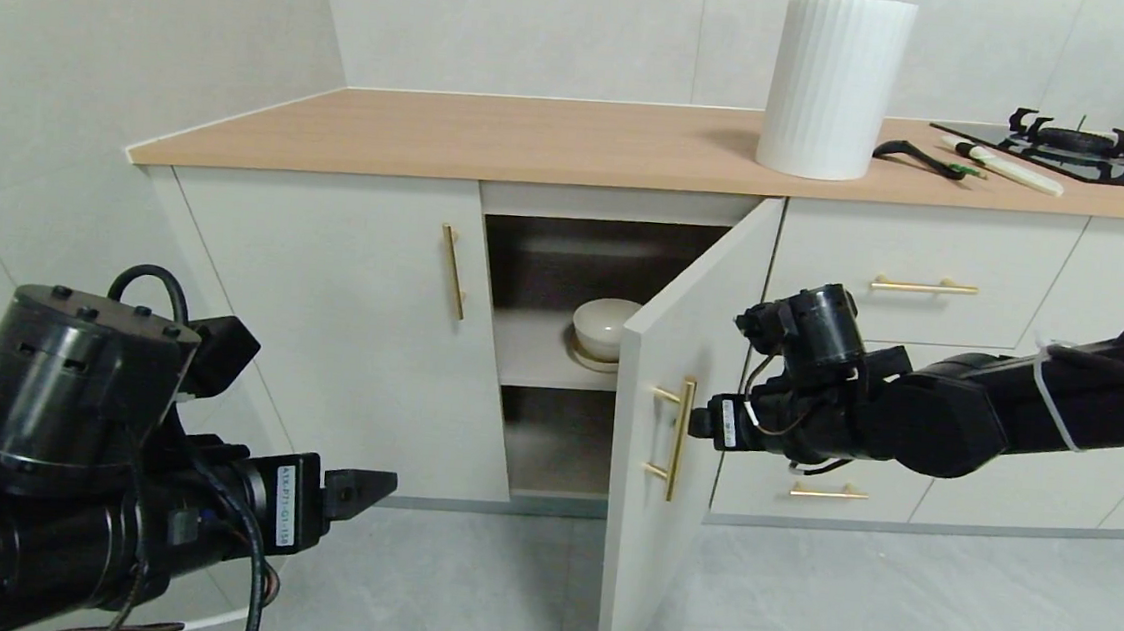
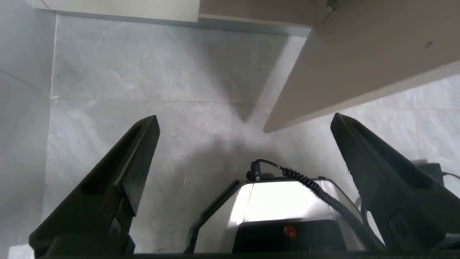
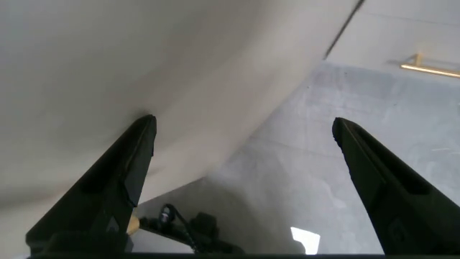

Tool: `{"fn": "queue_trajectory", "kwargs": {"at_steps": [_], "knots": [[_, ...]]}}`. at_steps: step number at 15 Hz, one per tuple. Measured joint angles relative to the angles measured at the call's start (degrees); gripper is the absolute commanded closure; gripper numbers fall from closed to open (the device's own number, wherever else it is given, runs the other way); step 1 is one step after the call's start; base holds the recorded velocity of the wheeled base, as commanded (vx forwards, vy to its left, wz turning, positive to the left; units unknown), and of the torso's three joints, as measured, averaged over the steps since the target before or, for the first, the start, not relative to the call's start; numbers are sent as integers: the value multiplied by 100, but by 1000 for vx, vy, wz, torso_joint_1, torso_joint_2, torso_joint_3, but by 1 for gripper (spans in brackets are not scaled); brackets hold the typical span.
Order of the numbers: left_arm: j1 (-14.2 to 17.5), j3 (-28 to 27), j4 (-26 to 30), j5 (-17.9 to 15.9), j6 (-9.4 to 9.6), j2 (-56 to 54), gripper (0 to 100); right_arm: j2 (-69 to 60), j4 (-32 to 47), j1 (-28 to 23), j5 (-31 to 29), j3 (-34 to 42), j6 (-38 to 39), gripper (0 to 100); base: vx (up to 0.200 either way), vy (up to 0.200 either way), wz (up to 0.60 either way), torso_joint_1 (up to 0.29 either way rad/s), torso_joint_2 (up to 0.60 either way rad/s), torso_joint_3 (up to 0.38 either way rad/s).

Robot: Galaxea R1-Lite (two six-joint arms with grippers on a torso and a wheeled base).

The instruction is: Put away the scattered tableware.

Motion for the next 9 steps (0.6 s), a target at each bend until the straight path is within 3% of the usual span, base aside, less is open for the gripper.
{"fn": "queue_trajectory", "kwargs": {"at_steps": [1,9], "knots": [[0,0,-1,0,2,-1,0,48,5,0,0,-68,106,0,0,0,0,0,0,0],[0,16,-1,-6,5,-4,0,395,-617,28,80,-352,911,0,200,0,0,1,4,8]]}}
